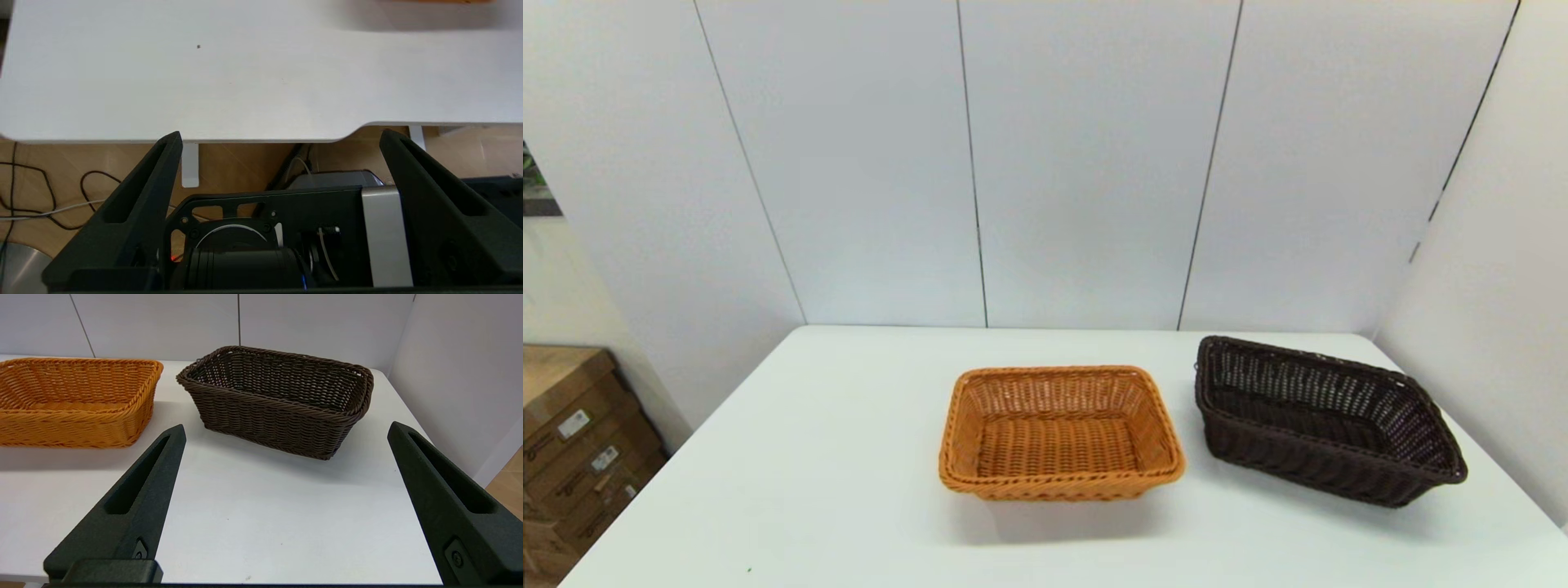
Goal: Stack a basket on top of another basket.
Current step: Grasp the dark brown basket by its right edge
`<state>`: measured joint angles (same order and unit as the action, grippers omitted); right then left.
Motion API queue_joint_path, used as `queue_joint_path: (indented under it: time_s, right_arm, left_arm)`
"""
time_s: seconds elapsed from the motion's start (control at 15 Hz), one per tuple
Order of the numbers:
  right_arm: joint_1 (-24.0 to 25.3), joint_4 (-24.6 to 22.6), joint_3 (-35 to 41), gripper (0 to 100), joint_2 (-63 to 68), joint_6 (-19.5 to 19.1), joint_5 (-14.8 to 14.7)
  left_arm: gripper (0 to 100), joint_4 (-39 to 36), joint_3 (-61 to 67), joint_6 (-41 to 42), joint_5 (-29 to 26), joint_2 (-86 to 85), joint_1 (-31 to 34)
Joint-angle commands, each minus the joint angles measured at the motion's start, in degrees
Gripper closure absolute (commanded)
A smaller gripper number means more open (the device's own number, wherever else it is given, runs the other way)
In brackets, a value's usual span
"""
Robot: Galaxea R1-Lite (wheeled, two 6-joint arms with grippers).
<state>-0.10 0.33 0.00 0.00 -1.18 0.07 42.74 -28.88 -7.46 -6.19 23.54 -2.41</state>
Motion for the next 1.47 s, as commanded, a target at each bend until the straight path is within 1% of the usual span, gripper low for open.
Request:
queue_joint_path:
  time_s: [0.07, 0.27, 0.47, 0.6, 0.8, 0.93, 1.13, 1.27, 1.4, 1.47]
  right_arm:
    - [0.01, 0.02, 0.00, 0, 0.00, -0.05, 0.01]
    - [0.01, 0.02, 0.00, 0, 0.00, -0.05, 0.01]
    - [0.01, 0.02, 0.00, 0, 0.00, -0.05, 0.01]
    - [0.01, 0.02, 0.00, 0, 0.00, -0.05, 0.01]
    - [0.01, 0.02, 0.00, 0, 0.00, -0.14, 0.01]
    - [0.01, 0.02, 0.00, 0, 0.00, -0.05, 0.01]
    - [0.01, 0.02, 0.00, 0, 0.00, -0.05, 0.01]
    - [0.01, 0.02, 0.00, 0, 0.00, -0.05, 0.01]
    - [0.01, 0.11, 0.00, 0, 0.00, -0.05, 0.01]
    - [0.01, 0.02, 0.00, 0, 0.00, -0.05, 0.01]
  left_arm:
    - [0, 0.77, 2.51, 2.54, -3.21, -7.81, 6.72]
    - [0, -0.73, 2.42, 2.98, -2.77, -7.90, 6.63]
    - [0, -0.73, 2.78, 9.75, -3.30, -7.98, 6.63]
    - [0, -0.82, 2.86, 12.03, -6.64, -8.51, 6.37]
    - [0, -1.87, 4.62, 12.21, -7.34, -8.51, 6.37]
    - [0, -4.24, 6.64, 12.38, -7.43, -8.69, 6.19]
    - [0, -6.88, 8.23, 15.02, -7.43, -8.77, 6.11]
    - [0, -7.58, 8.49, 15.02, -6.81, -9.13, 5.58]
    - [0, -8.90, 9.28, 14.93, -5.76, -12.38, 1.97]
    - [0, -9.78, 9.63, 14.93, -5.41, -12.38, 1.71]
